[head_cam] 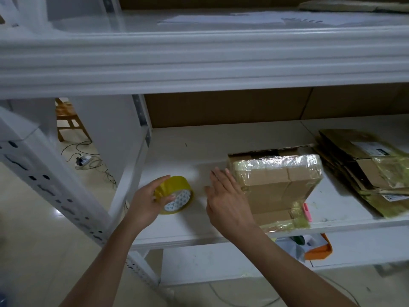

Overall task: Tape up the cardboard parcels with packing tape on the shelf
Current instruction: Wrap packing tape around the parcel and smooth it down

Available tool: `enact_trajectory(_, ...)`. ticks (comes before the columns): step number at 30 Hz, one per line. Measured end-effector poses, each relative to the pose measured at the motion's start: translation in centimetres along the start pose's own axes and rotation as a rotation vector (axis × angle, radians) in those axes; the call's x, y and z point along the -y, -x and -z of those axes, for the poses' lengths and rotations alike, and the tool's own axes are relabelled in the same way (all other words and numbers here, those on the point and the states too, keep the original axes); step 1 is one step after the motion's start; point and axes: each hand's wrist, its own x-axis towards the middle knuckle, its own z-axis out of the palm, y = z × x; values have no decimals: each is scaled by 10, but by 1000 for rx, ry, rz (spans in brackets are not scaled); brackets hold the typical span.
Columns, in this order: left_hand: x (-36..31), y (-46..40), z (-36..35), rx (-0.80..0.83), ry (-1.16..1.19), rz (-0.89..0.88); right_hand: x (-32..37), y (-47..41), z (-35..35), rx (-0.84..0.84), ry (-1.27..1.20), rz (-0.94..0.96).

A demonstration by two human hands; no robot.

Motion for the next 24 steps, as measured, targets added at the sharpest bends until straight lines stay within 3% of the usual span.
enact_trajectory(4,4,-3,2,7,23,-9,13,0,-16,83,-208,66)
enact_trajectory(8,7,-6,5,10,97,15,13,-7,-46,323,-506,-183)
enact_trajectory(12,8,-7,5,9,141,22,8,-11,-72,432,-582,-485)
enact_trajectory(24,10,-5,7,9,216,60,11,-14,-88,236,-679,-683)
